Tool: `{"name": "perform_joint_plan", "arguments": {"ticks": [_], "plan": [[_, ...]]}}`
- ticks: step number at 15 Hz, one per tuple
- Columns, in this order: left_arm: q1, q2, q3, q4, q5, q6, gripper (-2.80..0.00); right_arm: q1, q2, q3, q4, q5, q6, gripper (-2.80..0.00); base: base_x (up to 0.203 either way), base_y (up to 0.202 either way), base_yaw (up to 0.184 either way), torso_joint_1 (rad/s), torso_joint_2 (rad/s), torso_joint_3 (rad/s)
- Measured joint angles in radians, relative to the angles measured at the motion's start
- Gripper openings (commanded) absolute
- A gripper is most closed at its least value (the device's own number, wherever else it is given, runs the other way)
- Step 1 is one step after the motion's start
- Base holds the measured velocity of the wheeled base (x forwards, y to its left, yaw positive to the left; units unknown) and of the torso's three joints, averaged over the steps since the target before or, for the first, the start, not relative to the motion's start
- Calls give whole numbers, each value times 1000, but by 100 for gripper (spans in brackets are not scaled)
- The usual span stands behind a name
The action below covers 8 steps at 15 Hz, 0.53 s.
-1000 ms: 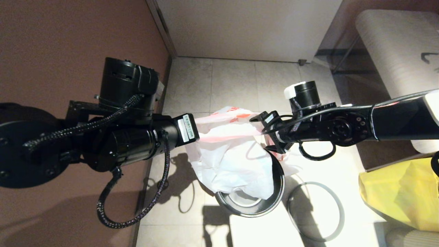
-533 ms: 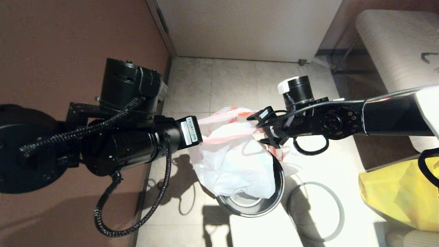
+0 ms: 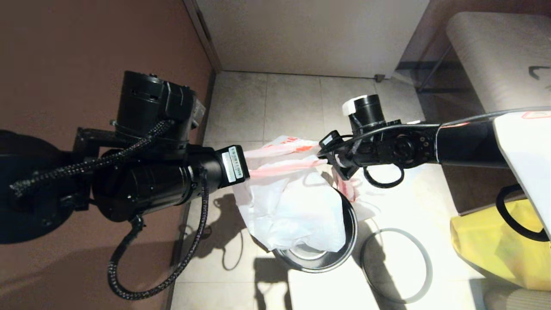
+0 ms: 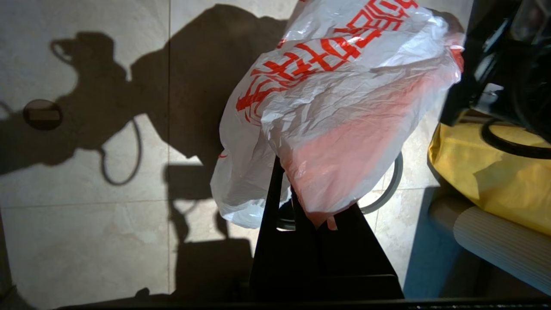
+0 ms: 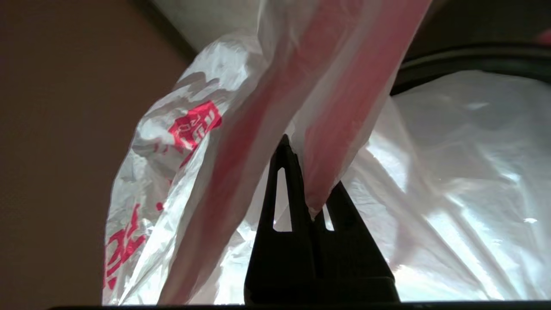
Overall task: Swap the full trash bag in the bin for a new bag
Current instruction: Put the new garbage bag on the trash can
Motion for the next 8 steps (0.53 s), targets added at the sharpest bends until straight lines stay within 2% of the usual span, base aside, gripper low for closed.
{"name": "perform_joint_plan", "arguments": {"ticks": [5,8], "plan": [[9,83,3,-8,1,5,-280,-32,-166,161,72,-36,-99,-280,0,0,0,0,0,0],[2,181,-87,-31,3,7,-280,-32,-288,253,225,-80,-151,-280,0,0,0,0,0,0]]}}
